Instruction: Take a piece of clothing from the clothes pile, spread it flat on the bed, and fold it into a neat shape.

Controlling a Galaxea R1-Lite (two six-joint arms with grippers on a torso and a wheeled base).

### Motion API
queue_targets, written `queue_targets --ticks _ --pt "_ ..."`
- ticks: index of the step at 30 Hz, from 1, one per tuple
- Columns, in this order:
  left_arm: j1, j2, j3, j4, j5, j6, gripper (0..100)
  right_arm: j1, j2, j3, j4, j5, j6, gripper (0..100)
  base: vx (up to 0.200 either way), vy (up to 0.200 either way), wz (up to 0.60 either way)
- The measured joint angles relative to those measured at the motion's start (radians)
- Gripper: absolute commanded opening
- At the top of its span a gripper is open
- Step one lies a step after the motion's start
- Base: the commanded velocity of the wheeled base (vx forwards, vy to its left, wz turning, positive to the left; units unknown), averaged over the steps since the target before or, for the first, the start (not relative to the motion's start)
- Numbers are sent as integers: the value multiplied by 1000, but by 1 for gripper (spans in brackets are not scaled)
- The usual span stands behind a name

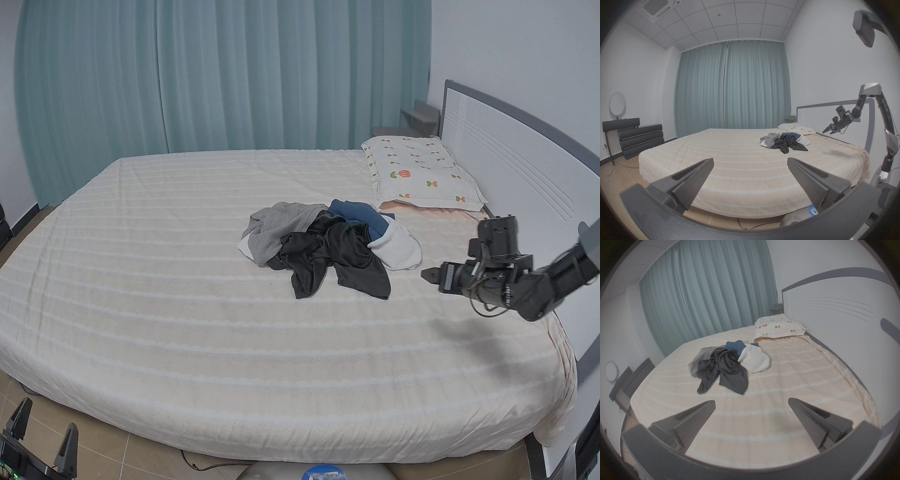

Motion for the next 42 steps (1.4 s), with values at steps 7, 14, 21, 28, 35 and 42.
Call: queue_targets --ticks 7,14,21,28,35,42 --pt "0 0 0 0 0 0 100 46 301 -293 -14 -73 70 100 0 0 0" --pt "0 0 0 0 0 0 100 92 489 -498 36 -105 92 100 0 0 0" --pt "0 0 0 0 0 0 100 123 605 -673 113 -131 96 100 0 0 0" --pt "0 0 0 0 0 0 100 125 706 -817 161 -169 97 100 0 0 0" --pt "0 0 0 0 0 0 100 108 766 -898 203 -180 97 100 0 0 0" --pt "0 0 0 0 0 0 100 107 809 -961 208 -180 102 0 0 0 0"
